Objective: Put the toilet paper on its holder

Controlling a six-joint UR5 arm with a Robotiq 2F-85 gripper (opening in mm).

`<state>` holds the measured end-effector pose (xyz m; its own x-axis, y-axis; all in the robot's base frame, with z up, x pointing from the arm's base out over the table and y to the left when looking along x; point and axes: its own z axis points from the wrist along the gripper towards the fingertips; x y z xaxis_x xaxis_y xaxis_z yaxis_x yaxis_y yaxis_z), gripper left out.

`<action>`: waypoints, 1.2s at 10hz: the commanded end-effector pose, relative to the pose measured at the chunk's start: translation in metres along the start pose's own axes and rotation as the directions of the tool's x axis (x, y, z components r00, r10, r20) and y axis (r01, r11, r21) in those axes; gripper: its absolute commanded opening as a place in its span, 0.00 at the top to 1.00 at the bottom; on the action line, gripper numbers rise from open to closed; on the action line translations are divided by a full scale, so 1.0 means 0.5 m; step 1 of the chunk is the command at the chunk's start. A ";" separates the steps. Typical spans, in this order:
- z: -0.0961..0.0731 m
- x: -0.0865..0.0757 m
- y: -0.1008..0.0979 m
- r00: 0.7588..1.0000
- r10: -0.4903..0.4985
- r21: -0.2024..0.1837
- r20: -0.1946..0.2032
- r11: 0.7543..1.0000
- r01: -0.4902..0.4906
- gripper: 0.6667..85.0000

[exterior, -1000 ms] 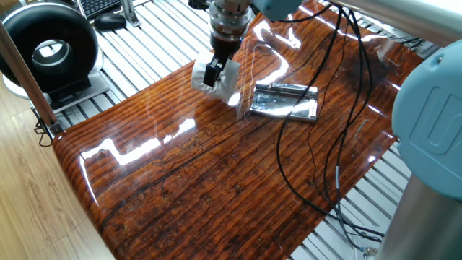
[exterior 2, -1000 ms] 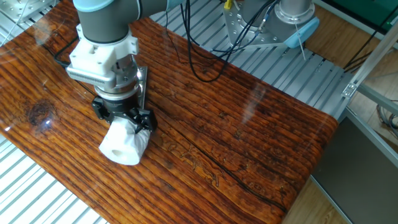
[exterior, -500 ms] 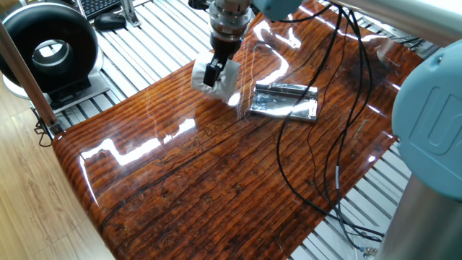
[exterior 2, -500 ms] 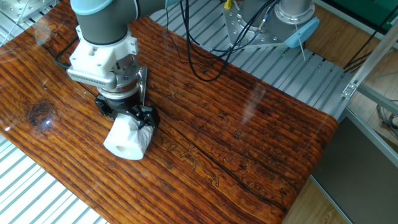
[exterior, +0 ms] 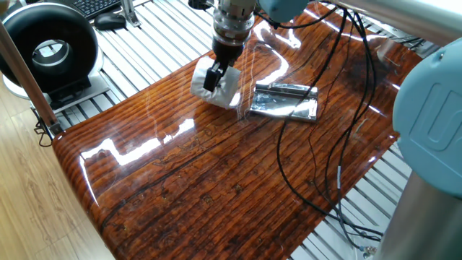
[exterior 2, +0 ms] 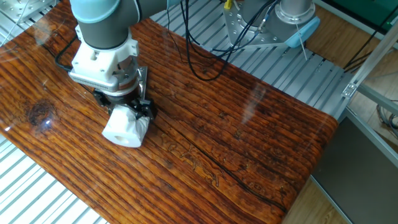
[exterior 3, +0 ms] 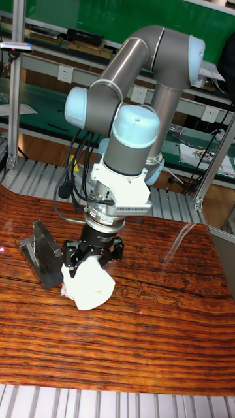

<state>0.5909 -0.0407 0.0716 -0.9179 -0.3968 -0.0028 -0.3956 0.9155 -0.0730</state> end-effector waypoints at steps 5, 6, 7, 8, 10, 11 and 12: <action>0.006 0.032 -0.059 0.998 -0.060 -0.005 0.010 0.998 0.060 1.00; 0.007 0.038 -0.064 0.998 -0.057 -0.003 0.015 0.998 0.057 1.00; 0.004 0.042 -0.067 0.999 -0.051 -0.002 0.016 0.999 0.051 1.00; 0.001 0.048 -0.065 0.999 -0.040 -0.006 0.008 0.999 0.040 1.00; -0.009 0.057 -0.062 1.000 -0.022 -0.008 0.000 1.000 0.022 1.00; -0.008 0.059 -0.052 1.000 -0.007 -0.030 0.000 1.000 0.007 1.00; 0.000 0.060 -0.031 1.000 0.026 -0.068 -0.009 0.997 -0.027 1.00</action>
<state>0.5765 -0.0760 0.0738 -0.9090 -0.4169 0.0053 -0.4165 0.9074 -0.0568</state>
